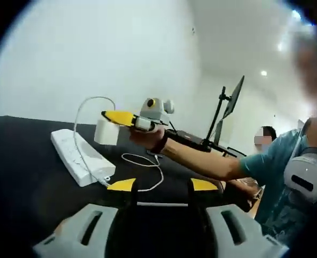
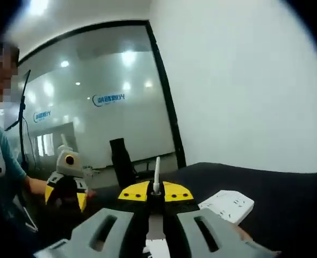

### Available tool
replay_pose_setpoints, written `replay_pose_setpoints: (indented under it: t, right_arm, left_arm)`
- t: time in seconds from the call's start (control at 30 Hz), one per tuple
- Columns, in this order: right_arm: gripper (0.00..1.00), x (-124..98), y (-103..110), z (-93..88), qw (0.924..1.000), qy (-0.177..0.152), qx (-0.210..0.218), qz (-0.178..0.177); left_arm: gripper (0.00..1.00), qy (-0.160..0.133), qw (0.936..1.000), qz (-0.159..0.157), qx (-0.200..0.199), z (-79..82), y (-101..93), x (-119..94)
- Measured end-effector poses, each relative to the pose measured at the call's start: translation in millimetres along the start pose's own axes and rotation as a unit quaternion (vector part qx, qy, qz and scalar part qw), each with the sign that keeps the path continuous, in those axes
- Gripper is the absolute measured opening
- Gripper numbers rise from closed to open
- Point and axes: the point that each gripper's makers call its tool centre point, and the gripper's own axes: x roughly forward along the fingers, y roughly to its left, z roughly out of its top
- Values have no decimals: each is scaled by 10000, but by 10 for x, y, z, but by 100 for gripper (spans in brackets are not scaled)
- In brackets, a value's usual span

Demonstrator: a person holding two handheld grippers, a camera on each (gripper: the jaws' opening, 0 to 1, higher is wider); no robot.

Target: Connect the charging cable to the phone, plug the charger into the socket, and turn on the power strip switch to charge the phone.

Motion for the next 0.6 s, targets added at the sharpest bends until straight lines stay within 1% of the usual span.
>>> replay_pose_setpoints:
  t: [0.03,0.07,0.1,0.13,0.2,0.23,0.27,0.3,0.33,0.37,0.43,0.47,0.5,0.53,0.57,0.6]
  right_arm:
    - [5,11,-50,-46,10000,8,58,-9]
    - [5,14,-89,-61,9999,-9,113,-25]
    - [5,22,-113,-86,9999,-54,152,-31]
    - [5,27,-139,-87,9998,-73,186,-37]
    - [5,39,-164,-86,9997,-117,191,-28]
    - [5,51,-167,-78,9997,-153,187,-13]
    - [6,62,-165,-78,9997,-178,176,7]
    - [6,75,-158,-83,9997,-179,141,48]
    - [6,92,-153,-104,9998,-148,111,77]
    - [6,95,-151,-116,9998,-148,84,100]
    - [6,99,-155,-137,9998,-166,81,117]
    - [6,97,-157,-139,9997,-208,84,136]
    - [6,94,-161,-136,9996,-242,92,141]
    - [6,90,-167,-133,9995,-266,97,151]
    - [6,61,-136,-169,9994,-283,100,152]
    - [6,55,-135,-168,9994,-298,96,155]
  left_arm:
    - [36,-92,9998,173,-84,25,96,-19]
    - [38,-109,9996,221,-154,27,139,-37]
    - [40,-39,9988,351,-347,-2,232,-54]
    - [41,83,9986,354,-394,-47,268,-69]
    - [43,631,9955,509,-484,-238,374,-104]
    - [43,1023,9919,620,-436,-371,427,-129]
    - [43,1236,9888,735,-396,-442,470,-144]
    - [43,1384,9865,803,-339,-493,501,-148]
    - [42,1535,9845,798,-292,-538,507,-151]
    - [41,1716,9810,857,-304,-563,533,-154]
    - [42,1868,9787,830,-199,-521,539,-130]
    - [43,1982,9763,848,-160,-457,552,-110]
    - [43,2137,9732,841,-85,-432,563,-105]
    - [42,2382,9678,820,7,-394,565,-98]
    - [41,2553,9636,786,67,-375,565,-91]
    - [40,2683,9604,745,120,-351,562,-79]
